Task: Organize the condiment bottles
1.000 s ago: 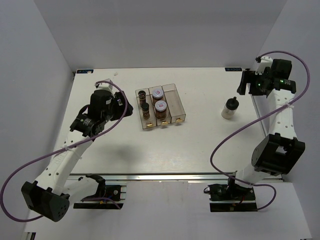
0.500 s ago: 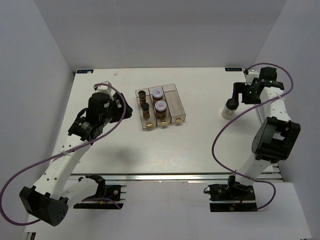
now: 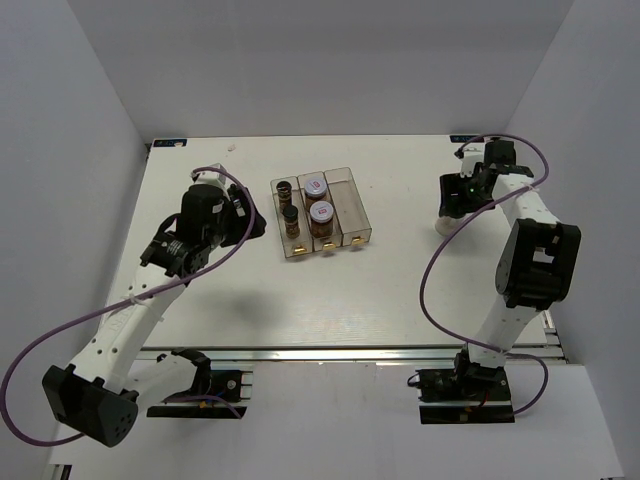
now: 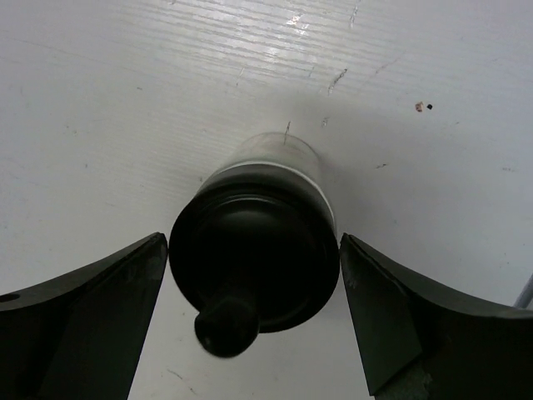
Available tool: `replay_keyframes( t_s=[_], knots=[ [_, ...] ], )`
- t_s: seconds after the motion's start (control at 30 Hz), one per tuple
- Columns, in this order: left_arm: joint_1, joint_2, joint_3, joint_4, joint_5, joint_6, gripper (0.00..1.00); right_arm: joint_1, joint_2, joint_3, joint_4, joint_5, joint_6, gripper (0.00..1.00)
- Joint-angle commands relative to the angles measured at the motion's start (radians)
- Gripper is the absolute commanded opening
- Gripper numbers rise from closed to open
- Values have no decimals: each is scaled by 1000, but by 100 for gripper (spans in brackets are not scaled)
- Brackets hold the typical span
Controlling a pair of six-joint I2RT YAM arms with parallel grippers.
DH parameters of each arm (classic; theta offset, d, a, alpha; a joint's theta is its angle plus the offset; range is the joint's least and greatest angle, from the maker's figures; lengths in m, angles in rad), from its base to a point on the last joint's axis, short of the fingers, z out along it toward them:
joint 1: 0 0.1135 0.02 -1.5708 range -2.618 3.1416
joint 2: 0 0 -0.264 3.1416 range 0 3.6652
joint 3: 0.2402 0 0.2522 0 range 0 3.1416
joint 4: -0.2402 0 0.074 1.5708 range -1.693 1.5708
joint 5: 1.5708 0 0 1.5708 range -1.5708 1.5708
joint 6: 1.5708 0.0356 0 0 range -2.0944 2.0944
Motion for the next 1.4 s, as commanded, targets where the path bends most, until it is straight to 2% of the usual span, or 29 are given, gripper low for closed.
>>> replay_keyframes(
  t_s=[0.0, 0.33, 0.53, 0.63, 0.67, 0.73, 0.77, 0.87, 1.13, 1.37],
  knots=[
    [1, 1, 16, -14, -6, -9, 93, 7, 22, 6, 66, 66, 14, 89],
    [1, 7, 8, -22, -12, -14, 93, 15, 46, 38, 69, 55, 28, 85],
    [1, 27, 27, -25, -15, -6, 93, 30, 45, 43, 73, 43, 19, 74],
    [1, 28, 24, -22, -15, -8, 93, 35, 33, 37, 78, 27, -1, 58],
    [1, 28, 21, -19, -12, -8, 93, 36, 26, 34, 78, 15, -20, 47],
    [1, 28, 18, -16, -12, -9, 93, 39, 16, 34, 79, 3, -35, 32],
    [1, 28, 16, -16, -12, -9, 93, 41, 7, 37, 79, -6, -41, 19],
    [1, 27, 18, -16, -14, -9, 93, 61, -38, 69, 79, -54, -73, 1],
    [1, 36, 27, -24, -25, 0, 93, 243, -52, 271, 41, -137, -81, 0],
    [1, 24, 33, -42, -38, -3, 93, 383, 98, 498, 41, -169, 6, 0]
  ],
)
